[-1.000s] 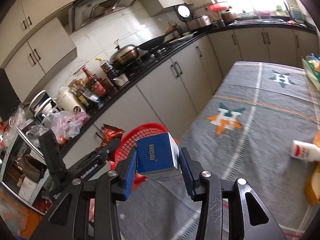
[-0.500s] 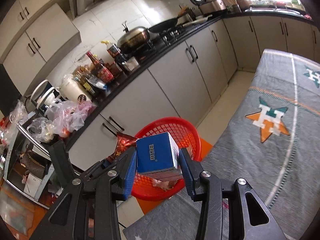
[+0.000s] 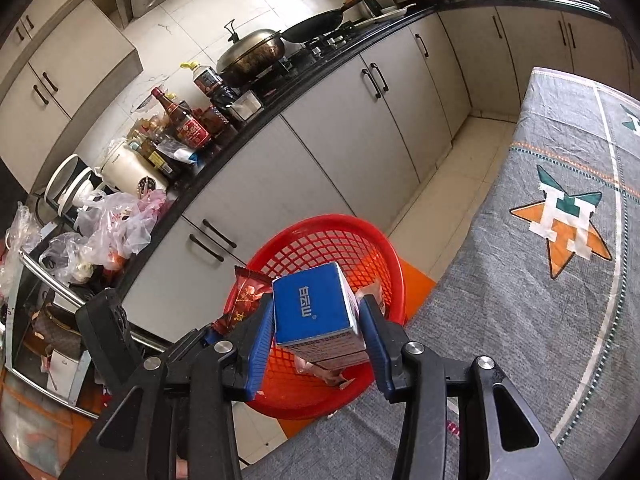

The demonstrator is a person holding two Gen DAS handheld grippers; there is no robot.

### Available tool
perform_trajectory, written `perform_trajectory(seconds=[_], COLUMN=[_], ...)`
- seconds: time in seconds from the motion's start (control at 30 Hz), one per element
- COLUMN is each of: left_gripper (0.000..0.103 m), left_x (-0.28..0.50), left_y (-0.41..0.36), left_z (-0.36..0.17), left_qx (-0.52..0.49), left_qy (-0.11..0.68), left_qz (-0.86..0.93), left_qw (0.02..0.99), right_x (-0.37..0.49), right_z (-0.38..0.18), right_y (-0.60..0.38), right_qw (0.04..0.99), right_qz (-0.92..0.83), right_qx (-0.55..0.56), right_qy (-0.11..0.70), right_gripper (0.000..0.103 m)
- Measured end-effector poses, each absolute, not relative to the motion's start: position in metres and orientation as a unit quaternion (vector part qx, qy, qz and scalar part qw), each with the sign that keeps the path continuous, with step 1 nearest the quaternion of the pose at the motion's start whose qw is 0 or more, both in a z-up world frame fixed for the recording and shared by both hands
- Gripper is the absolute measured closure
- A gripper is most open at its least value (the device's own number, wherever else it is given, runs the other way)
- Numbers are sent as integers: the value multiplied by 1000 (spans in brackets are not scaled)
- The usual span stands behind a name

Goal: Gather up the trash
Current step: 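Open both tools over the basket to drop the packet and box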

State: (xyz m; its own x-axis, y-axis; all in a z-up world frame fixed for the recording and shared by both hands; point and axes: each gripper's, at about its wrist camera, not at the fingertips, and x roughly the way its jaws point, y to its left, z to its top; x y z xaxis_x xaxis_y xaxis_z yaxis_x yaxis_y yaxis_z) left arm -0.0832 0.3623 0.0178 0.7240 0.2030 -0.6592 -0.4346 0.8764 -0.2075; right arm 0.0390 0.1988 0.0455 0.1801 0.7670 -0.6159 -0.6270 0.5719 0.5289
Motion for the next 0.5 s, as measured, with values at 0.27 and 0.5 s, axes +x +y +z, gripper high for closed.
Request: perform_trajectory(seconds=[0.27, 0.5], left_gripper=[56, 51], left_x=[-82, -85], left_y=[364, 361], left_z=[21, 27], left_qx=[-180, -182], left_qy=[327, 321], left_qz=[172, 170], left_qw=[912, 914], right_x=[43, 46], right_z=[45, 48], right_y=[206, 194], right_qw=[764, 765], right_qz=[453, 453], right_qx=[79, 89], right_qy=[452, 448], right_gripper=[55, 55])
